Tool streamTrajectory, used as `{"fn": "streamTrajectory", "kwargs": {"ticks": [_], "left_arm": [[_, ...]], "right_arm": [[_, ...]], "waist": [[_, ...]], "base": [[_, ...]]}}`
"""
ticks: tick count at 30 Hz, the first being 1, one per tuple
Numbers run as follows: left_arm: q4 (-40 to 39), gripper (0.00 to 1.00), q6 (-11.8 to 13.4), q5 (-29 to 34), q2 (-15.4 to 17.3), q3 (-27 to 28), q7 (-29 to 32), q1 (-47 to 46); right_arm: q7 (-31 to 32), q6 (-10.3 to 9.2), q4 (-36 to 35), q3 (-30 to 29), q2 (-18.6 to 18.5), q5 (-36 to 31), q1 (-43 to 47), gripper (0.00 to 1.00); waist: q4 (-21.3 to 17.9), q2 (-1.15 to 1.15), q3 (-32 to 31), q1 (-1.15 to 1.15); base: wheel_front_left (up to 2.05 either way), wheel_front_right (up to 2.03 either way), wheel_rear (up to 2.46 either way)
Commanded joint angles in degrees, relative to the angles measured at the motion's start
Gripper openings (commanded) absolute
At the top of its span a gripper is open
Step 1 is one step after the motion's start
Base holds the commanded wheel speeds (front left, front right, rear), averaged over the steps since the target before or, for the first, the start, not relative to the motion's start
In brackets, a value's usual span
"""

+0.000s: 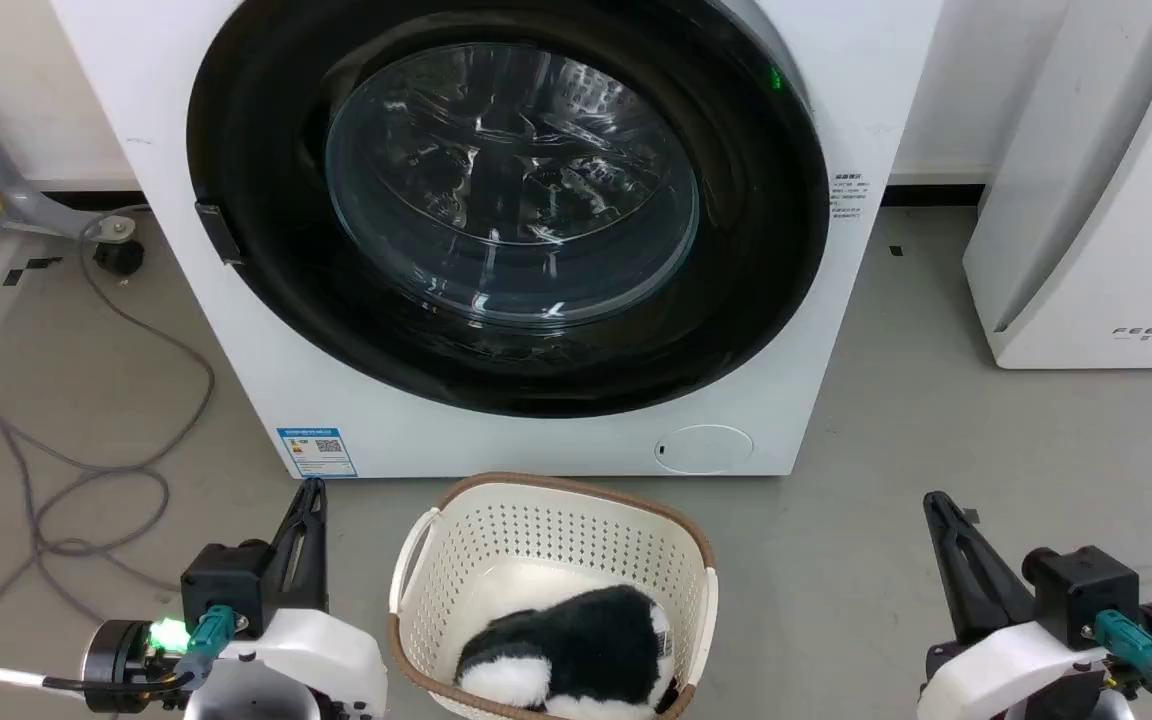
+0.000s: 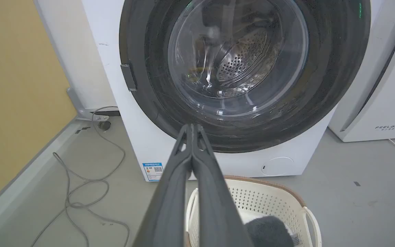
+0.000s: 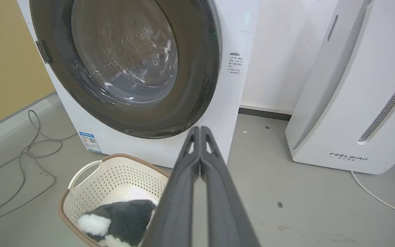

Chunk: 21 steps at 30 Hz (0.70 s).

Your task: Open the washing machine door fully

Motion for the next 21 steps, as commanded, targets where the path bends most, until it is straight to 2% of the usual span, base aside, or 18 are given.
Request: {"fn": "streamTrajectory", "kwargs": {"ticks": [1, 9, 10, 21], "left_arm": [[-0.36, 0.0, -0.37, 0.81, -0.46, 0.34, 0.09, 1.02], [-0.6, 0.0, -0.6, 1.74, -1.11, 0.68, 0.42, 1.1], [-0.3, 1.0, -0.34, 1.38, -1.02, 0.43, 0.35, 0.02], [0.67, 1.0, -0.07, 0.66, -1.04, -0.65, -0.75, -0.21]], "right_arm": [[0.04, 0.28, 0.21, 0.11, 0.13, -0.52, -0.61, 0.0], [0.07, 0.3, 0.34, 0.22, 0.14, -1.01, -0.75, 0.0], [0.03, 0.01, 0.14, 0.13, 0.0, -0.34, 0.0, 1.0], [-0.51, 0.04, 0.13, -0.39, 0.01, 0.72, 0.55, 1.0]], "waist": [[0.03, 0.0, -0.03, 0.0], [0.16, 0.0, -0.16, 0.0], [0.16, 0.0, -0.16, 0.0], [0.03, 0.0, -0.12, 0.0]], "base": [[0.0, 0.0, 0.0], [0.0, 0.0, 0.0], [0.0, 0.0, 0.0], [0.0, 0.0, 0.0]]}}
